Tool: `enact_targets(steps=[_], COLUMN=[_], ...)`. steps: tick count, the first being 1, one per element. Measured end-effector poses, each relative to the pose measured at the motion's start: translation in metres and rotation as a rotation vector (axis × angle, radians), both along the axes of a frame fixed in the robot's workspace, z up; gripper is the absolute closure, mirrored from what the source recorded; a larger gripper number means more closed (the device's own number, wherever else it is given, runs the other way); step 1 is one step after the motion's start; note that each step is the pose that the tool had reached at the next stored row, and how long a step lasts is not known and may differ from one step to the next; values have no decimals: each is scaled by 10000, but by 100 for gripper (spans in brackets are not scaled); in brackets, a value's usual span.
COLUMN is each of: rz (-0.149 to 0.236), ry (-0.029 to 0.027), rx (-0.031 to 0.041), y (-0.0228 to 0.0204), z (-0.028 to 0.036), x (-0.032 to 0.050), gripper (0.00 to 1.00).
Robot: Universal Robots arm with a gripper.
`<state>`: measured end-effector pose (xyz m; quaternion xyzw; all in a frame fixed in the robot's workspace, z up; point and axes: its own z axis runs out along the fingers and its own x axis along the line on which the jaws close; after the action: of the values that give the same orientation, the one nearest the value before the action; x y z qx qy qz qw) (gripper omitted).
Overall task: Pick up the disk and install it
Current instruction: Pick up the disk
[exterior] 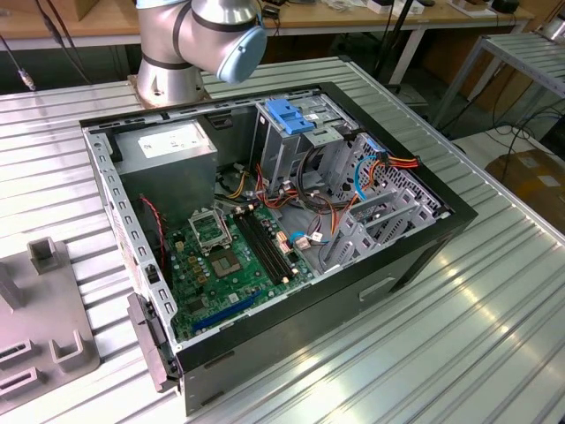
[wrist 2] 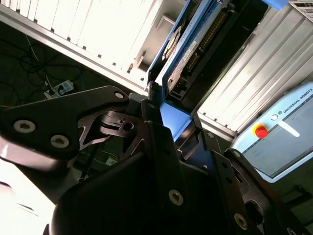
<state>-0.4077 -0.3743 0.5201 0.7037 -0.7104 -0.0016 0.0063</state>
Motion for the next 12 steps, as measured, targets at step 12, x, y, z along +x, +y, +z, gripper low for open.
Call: enact_targets(steps=[12], rz=[0], ry=[0], rx=[0], y=[0], z=[0], x=[143], gripper=[63])
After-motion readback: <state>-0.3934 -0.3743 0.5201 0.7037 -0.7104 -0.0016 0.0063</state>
